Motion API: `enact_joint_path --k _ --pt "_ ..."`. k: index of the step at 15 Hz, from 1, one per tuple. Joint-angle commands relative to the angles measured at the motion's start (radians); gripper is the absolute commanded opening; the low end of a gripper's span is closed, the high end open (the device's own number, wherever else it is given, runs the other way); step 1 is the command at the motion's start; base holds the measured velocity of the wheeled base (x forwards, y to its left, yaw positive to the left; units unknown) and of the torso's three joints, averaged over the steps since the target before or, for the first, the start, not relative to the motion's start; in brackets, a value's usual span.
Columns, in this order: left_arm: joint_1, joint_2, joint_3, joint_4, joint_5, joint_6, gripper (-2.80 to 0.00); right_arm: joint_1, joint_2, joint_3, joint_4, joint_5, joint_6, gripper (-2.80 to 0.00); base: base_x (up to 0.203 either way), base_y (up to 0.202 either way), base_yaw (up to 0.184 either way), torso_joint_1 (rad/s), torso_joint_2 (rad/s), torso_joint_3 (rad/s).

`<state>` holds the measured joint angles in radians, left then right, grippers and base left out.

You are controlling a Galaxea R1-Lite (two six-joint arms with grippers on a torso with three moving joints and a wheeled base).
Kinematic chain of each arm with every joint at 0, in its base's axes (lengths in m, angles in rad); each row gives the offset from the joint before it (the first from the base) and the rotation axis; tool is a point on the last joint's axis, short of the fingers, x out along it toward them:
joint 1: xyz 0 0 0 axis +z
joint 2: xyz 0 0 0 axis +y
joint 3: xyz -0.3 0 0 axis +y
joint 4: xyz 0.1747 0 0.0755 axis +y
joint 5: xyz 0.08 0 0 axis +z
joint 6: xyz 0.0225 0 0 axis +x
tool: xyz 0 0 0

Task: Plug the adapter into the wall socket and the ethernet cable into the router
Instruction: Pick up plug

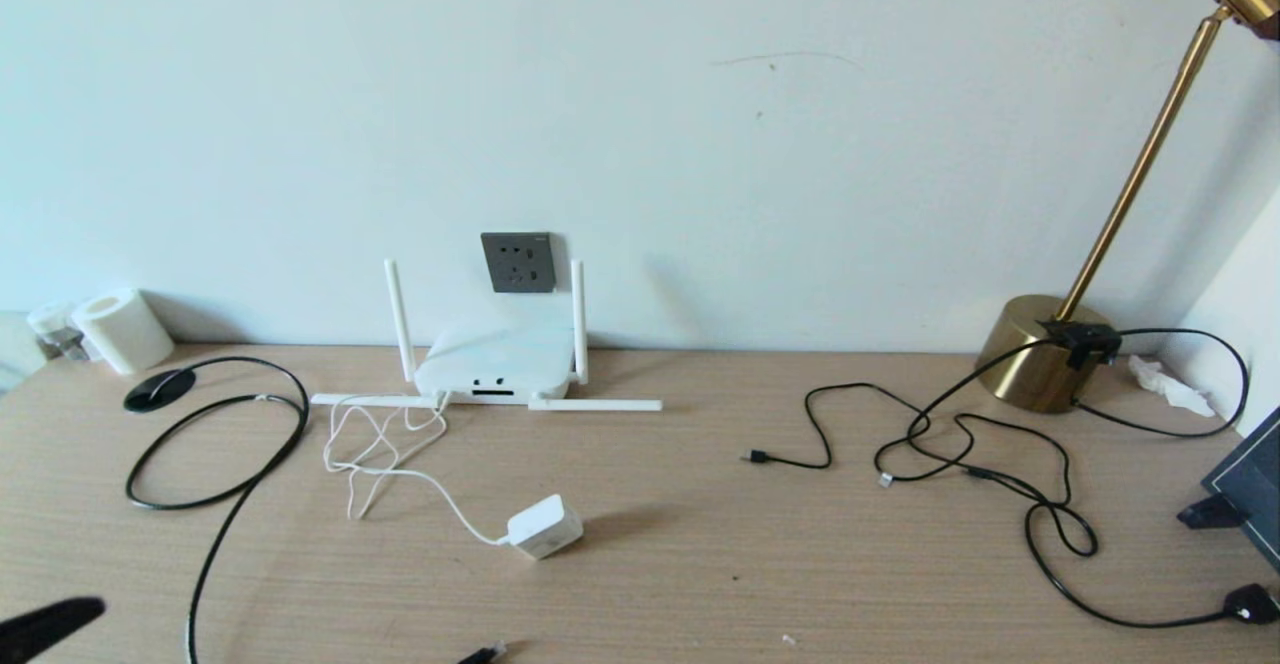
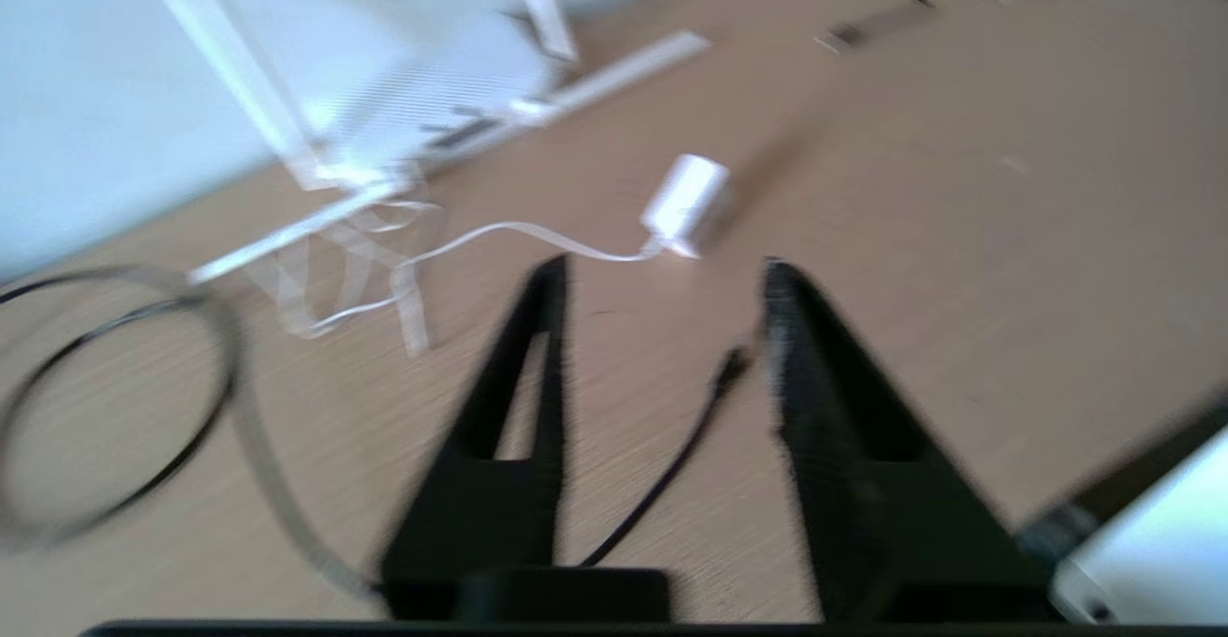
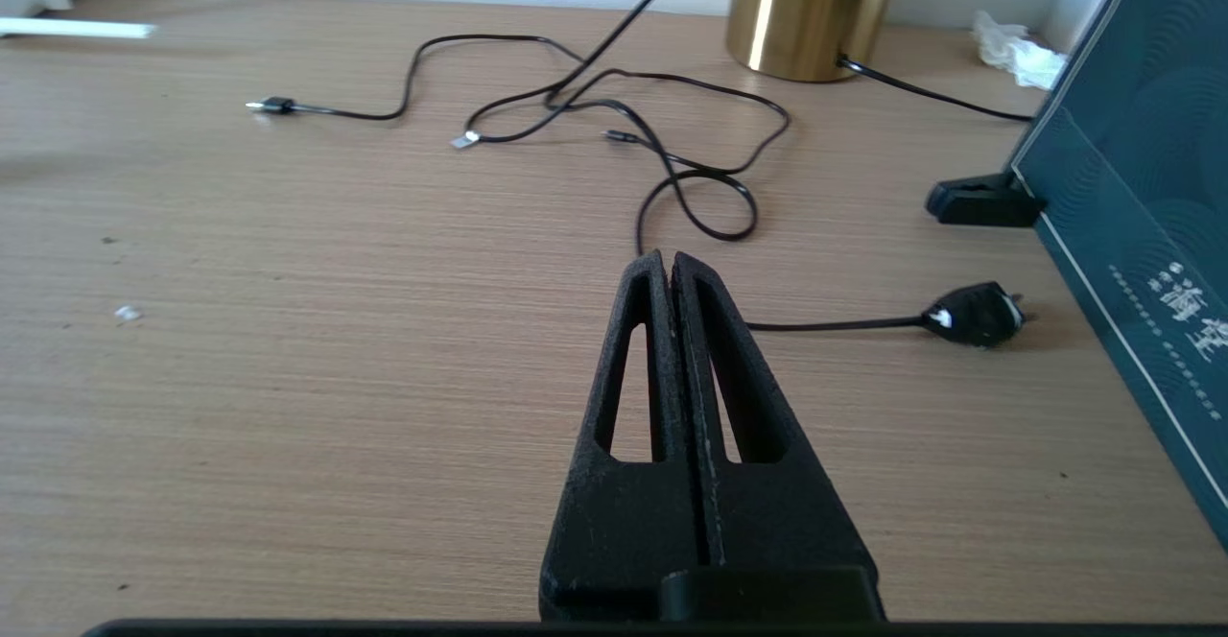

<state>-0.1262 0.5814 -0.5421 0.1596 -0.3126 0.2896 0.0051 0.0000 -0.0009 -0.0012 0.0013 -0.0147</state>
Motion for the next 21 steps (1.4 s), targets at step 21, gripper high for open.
enact_joint_path --k 21 --pt "-0.217 1.213 -0.479 0.025 -0.094 0.678 0.00 -0.001 0.002 0.001 0.000 0.000 -0.001 -2.80 0.000 0.000 0.000 0.000 0.00 0.000"
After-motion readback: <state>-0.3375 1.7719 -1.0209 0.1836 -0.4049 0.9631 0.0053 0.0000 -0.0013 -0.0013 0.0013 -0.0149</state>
